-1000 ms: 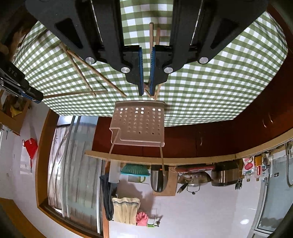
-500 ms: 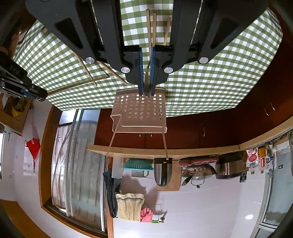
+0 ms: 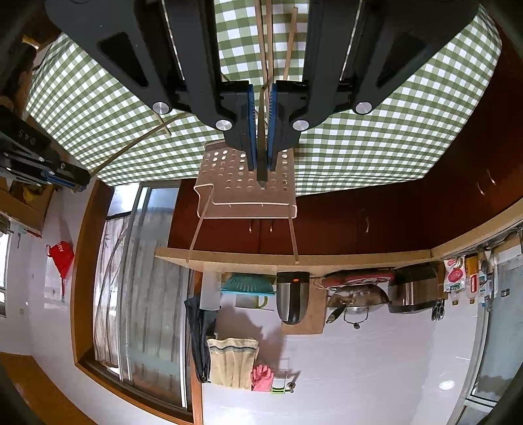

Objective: Organize utensils
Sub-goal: 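Lift the chopsticks upright with both tools and move them over the caddy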

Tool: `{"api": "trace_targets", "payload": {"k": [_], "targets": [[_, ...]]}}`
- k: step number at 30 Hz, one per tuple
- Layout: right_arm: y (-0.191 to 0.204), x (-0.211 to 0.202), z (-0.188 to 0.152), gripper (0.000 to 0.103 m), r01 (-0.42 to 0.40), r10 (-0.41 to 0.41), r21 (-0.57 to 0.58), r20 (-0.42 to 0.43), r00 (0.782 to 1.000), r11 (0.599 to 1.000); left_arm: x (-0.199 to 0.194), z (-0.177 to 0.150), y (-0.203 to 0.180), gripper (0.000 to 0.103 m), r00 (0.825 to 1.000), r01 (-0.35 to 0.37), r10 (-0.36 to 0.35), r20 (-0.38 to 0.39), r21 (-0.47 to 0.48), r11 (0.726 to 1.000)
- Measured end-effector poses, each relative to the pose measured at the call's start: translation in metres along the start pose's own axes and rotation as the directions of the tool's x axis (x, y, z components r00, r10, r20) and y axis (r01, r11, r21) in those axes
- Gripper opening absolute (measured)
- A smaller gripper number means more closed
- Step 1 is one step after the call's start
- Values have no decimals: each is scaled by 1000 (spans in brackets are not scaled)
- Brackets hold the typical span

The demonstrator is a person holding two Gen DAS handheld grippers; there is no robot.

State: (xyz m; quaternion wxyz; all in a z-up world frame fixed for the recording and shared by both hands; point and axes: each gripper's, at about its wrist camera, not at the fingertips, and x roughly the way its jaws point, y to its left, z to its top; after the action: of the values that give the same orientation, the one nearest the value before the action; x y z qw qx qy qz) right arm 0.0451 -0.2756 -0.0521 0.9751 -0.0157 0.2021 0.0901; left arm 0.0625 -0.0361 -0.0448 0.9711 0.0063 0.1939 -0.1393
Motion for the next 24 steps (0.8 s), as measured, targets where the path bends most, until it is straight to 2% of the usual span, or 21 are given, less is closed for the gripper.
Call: {"api": "trace_targets", "payload": {"k": [12, 17, 24], "targets": [[-8, 26, 22, 7, -4, 1, 32, 71, 997, 999, 17, 22, 5, 7, 999, 19, -19, 28, 14, 1000], [-11, 23, 38, 7, -19, 14, 40, 116, 993, 999, 14, 43, 8, 7, 997, 51, -51, 51, 6, 999], [-17, 18, 69, 7, -49, 40, 42, 200, 979, 998, 10, 87, 7, 7, 987, 85, -87, 136, 19, 996]]}}
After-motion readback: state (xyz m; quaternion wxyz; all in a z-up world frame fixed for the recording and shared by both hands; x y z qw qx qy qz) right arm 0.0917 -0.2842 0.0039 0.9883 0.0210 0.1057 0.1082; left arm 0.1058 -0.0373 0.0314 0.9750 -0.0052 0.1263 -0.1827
